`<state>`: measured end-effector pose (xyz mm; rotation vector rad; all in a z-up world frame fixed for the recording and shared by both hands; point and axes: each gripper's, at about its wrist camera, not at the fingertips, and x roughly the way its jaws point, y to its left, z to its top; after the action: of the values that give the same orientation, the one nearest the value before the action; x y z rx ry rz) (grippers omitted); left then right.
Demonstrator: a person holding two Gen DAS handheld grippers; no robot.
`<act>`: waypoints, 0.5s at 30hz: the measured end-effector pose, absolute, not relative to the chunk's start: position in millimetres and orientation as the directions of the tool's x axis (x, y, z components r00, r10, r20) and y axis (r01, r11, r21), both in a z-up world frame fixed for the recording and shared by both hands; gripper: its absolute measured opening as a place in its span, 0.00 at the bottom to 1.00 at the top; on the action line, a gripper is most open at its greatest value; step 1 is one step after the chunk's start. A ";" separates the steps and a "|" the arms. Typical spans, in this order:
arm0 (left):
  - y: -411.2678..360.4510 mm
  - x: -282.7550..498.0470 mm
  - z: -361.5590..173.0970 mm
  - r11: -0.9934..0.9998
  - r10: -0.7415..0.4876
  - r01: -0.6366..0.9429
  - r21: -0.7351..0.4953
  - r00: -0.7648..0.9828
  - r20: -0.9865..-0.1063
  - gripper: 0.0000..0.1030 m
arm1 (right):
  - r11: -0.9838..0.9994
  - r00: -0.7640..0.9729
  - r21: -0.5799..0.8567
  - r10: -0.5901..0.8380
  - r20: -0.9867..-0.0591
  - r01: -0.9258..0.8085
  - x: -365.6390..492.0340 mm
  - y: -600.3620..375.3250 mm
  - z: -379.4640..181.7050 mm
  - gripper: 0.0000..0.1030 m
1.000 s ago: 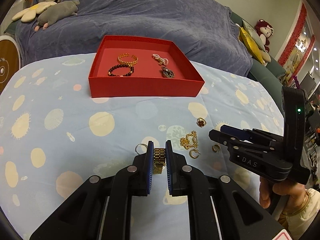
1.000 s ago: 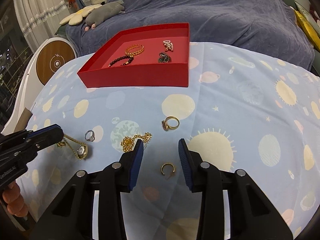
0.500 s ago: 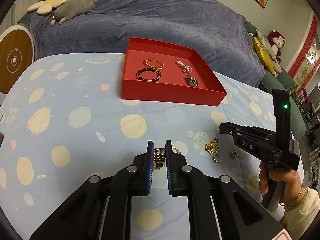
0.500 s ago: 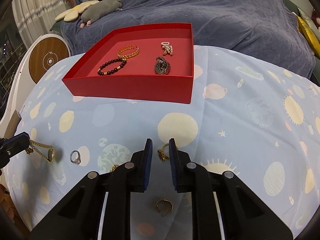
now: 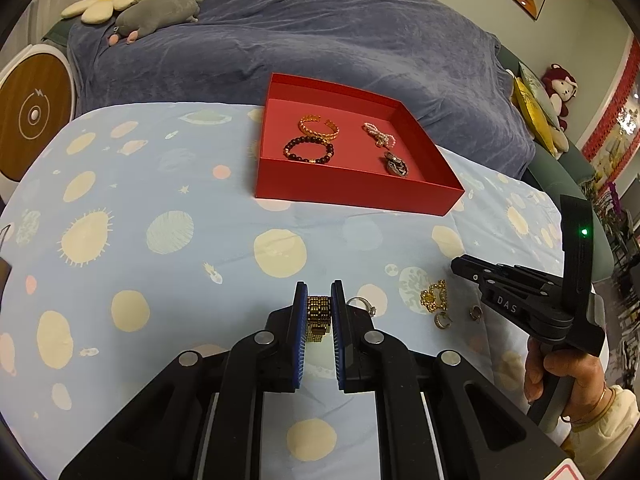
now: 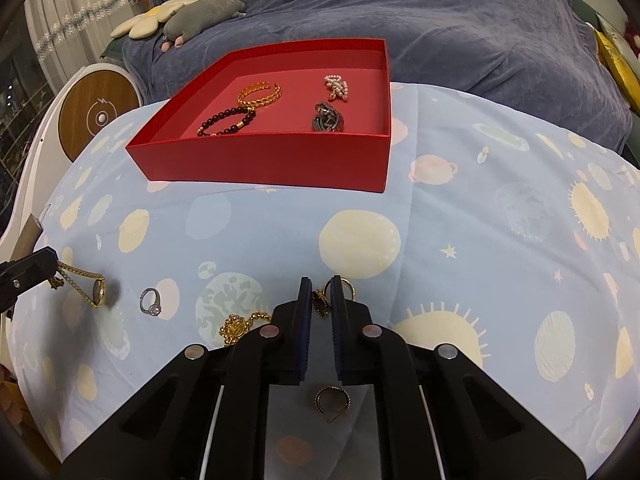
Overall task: Organize jewelry
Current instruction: 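Reach the right tool to a small gold ring while the left tool holds the watch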
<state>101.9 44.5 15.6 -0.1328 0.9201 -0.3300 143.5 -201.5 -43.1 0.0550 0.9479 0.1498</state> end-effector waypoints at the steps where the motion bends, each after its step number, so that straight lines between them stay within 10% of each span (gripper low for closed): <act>1: 44.2 102.7 16.0 0.941 -0.336 0.220 -0.255 0.561 -0.757 0.09 | 0.987 0.578 0.118 0.157 -0.800 -0.105 142.3 -202.0 -40.1 0.08; 15: 36.7 108.2 27.8 0.939 -0.345 0.224 -0.262 0.587 -0.733 0.09 | 0.980 0.640 0.166 0.196 -0.743 -0.108 134.1 -212.5 -3.4 0.08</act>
<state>108.2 36.7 27.8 -0.1467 0.8840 -0.3329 134.1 -212.5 -3.4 0.1091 0.8595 0.1741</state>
